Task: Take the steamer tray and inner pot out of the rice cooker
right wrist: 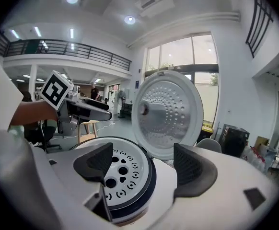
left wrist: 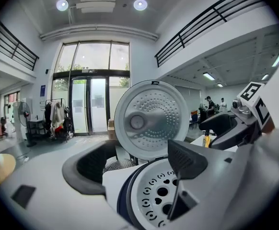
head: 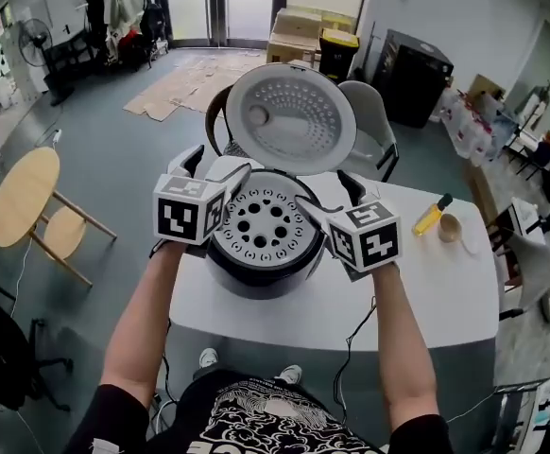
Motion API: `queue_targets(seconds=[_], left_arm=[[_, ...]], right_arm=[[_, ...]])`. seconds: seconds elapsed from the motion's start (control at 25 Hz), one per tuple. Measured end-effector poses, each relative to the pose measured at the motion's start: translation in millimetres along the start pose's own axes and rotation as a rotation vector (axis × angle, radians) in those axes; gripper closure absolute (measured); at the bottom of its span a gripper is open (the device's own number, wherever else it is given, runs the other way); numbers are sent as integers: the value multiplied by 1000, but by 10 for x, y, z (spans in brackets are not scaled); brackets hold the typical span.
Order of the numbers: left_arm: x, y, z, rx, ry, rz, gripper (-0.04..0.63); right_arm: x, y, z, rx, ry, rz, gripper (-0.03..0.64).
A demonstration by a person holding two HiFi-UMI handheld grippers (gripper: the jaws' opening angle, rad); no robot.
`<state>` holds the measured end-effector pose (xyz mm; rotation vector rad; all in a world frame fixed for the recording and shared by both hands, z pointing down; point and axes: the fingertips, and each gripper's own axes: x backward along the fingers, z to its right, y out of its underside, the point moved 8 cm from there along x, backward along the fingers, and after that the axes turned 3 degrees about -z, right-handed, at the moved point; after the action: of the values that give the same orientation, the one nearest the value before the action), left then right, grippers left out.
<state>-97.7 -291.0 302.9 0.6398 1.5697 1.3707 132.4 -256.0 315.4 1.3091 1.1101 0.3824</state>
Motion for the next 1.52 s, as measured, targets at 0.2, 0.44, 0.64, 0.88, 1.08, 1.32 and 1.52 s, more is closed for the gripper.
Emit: queue_targets(seconds=[0.2, 0.44, 0.64, 0.88, 1.08, 1.32, 1.52], left_arm=[[183, 113, 37, 44, -83, -10, 206], [465, 217, 76, 65, -181, -26, 206], [619, 280, -8, 80, -221, -37, 206], [663, 408, -85, 79, -202, -62, 206], [553, 436, -85, 73, -157, -68, 206], [477, 528, -140, 77, -115, -71, 206], [528, 625, -229, 84, -110, -84, 206]], right_arm=[[-160, -6, -79, 107, -122, -34, 221], [-350, -18, -246, 255, -280, -114, 221], [-537, -58, -580, 481, -465, -237, 214], [-821, 19, -870, 669, -588, -385, 211], [-984, 123, -950, 760, -660, -507, 224], [-1211, 210, -1062, 826, -696, -617, 236], [-1340, 251, -1137, 898, -720, -710, 262]])
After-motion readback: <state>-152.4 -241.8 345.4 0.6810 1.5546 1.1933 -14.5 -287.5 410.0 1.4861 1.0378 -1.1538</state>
